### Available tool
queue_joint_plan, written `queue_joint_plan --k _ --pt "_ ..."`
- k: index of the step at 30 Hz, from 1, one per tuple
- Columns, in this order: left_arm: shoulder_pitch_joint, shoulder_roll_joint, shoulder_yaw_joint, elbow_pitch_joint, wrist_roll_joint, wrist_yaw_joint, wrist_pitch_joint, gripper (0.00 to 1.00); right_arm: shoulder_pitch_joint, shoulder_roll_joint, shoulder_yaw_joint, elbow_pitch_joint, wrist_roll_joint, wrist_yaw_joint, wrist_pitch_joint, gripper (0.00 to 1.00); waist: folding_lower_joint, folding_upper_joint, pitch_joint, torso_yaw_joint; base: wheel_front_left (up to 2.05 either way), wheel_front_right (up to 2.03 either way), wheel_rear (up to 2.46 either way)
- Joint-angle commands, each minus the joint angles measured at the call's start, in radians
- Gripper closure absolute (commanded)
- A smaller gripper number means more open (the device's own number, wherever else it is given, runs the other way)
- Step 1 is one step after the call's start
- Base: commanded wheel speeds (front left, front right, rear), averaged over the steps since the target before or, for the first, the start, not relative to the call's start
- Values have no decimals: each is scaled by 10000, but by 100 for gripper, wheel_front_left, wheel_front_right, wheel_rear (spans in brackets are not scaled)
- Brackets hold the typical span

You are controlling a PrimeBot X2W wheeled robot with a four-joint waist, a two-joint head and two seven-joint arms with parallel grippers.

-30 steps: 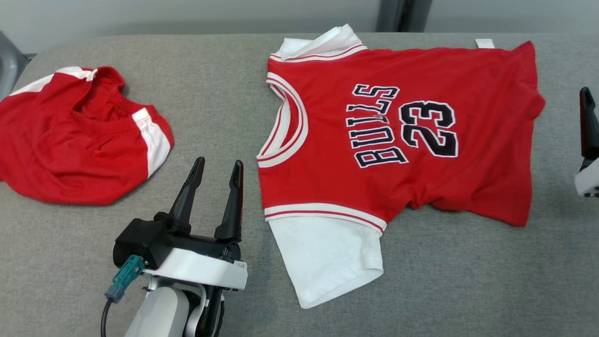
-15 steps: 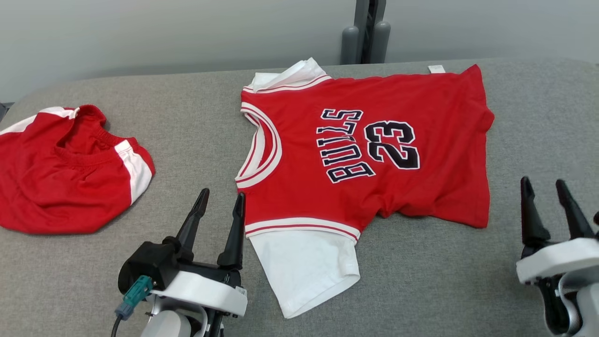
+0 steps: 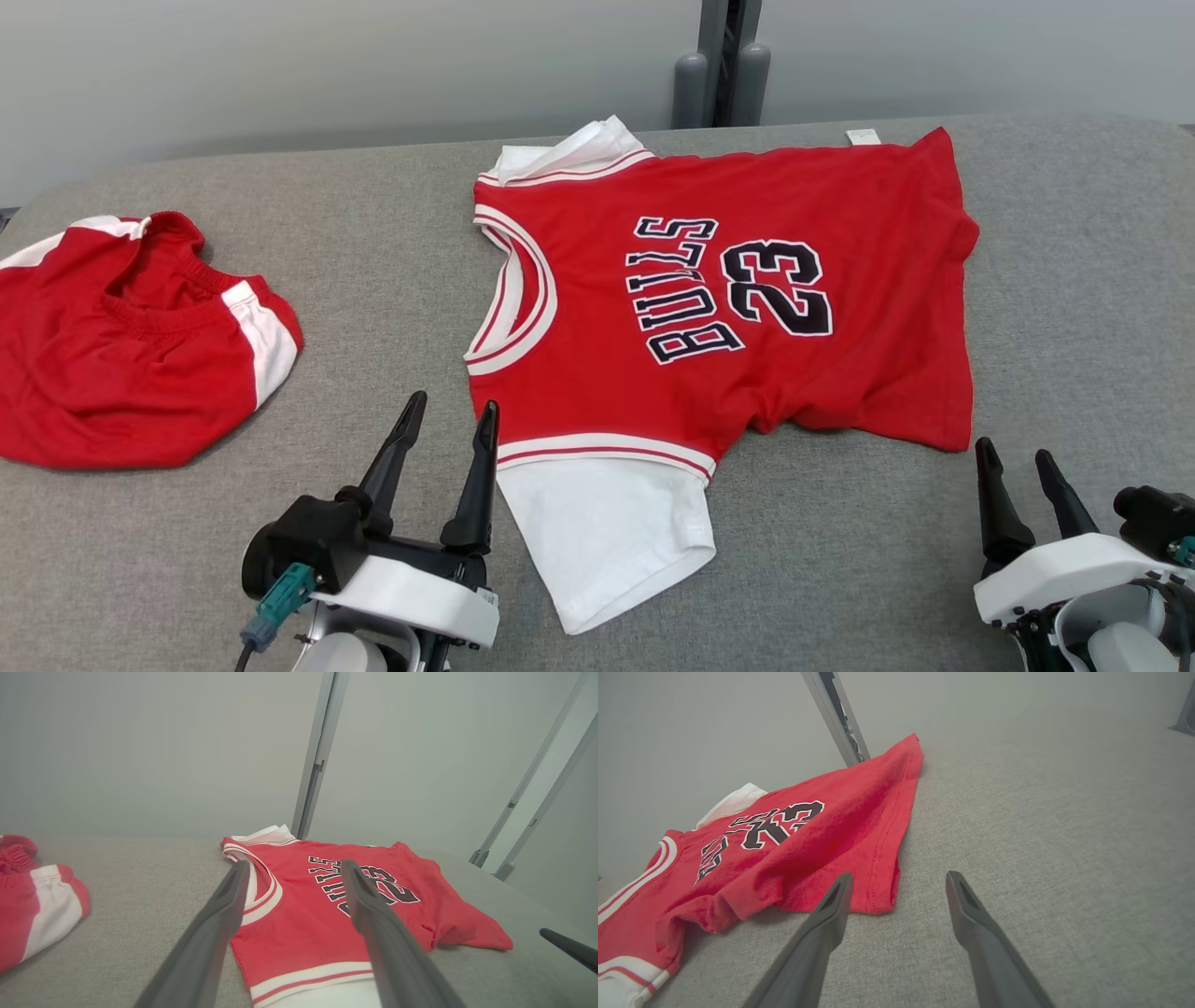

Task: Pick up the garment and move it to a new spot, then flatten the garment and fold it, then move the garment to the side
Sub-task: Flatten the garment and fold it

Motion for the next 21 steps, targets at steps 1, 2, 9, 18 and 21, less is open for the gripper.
queue_joint_plan --k 1,2,9,18,21 --pt "-158 40 11 -34 73 -37 -9 0 -188 -13 53 248 313 -3 -12 0 0 0 68 69 0 0 0" --pt "-176 44 -3 -19 111 -39 -7 0 -272 -8 106 379 448 -3 -12 0 0 0 102 96 0 0 0" --pt "-308 45 -81 12 245 -58 -9 0 -807 21 301 1139 1251 -1 -14 0 0 0 371 339 0 0 0" --pt "-426 41 -135 47 299 -45 -7 0 -1341 -83 276 1736 1522 -3 -12 88 0 0 632 646 0 0 0" --pt "-412 44 -111 80 327 -59 -8 0 -1399 -32 109 1603 1375 -1 -14 100 0 0 630 686 0 0 0"
